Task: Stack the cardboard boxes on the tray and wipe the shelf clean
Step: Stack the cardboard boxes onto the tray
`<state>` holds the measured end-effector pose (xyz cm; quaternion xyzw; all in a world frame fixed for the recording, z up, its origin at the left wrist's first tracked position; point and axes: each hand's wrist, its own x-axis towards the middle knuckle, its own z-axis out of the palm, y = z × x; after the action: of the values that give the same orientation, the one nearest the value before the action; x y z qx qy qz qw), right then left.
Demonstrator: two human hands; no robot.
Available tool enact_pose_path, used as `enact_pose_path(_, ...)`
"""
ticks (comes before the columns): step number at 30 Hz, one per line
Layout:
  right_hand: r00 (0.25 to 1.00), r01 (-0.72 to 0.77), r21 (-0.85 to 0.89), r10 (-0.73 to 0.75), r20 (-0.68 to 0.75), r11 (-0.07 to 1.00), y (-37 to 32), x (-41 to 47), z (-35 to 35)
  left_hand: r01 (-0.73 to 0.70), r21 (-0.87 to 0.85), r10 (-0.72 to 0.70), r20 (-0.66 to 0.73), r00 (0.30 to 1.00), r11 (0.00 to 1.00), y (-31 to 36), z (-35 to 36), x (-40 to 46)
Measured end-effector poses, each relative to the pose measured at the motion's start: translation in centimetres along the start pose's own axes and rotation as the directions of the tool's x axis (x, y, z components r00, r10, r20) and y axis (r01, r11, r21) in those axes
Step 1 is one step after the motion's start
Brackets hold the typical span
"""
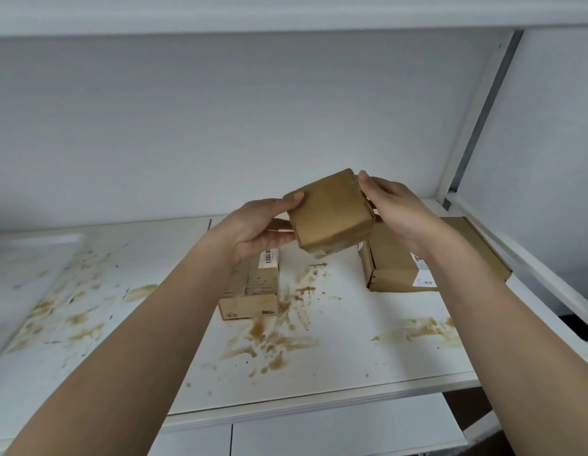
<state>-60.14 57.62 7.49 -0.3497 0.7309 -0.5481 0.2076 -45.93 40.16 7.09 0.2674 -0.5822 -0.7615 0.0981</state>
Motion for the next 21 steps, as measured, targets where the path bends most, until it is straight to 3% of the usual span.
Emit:
enact_pose_path(3,0.992,-0.111,-0.037,0.108,-0.072,0.993,-0.8,0.5,1.0,-0.039,0.014,0.039,-0.054,0.998,0.999,0.3,-1.0,0.1)
enact_pose_path(8,0.939,-0.261,-0.061,0.239,-0.246,0.964,-1.8,1.8,3.2,0.002,0.216,0.026,-0.129,0.991,0.976,0.9,-1.6,-0.5)
enact_pose_path(15,0.937,-0.33,-0.004,0.327,-0.123,0.944,-2.5,3.3,7.4,0.086,0.328,-0.009,-0.23,0.973,0.941,1.4,-5.9,-2.9)
enact_pose_path(21,0.962,-0.271,-0.048,0.272,0.008,0.961,-4.6,4.6,14.1,0.111,0.238,-0.018,-0.361,0.932,0.965,1.3,-12.2,-5.8)
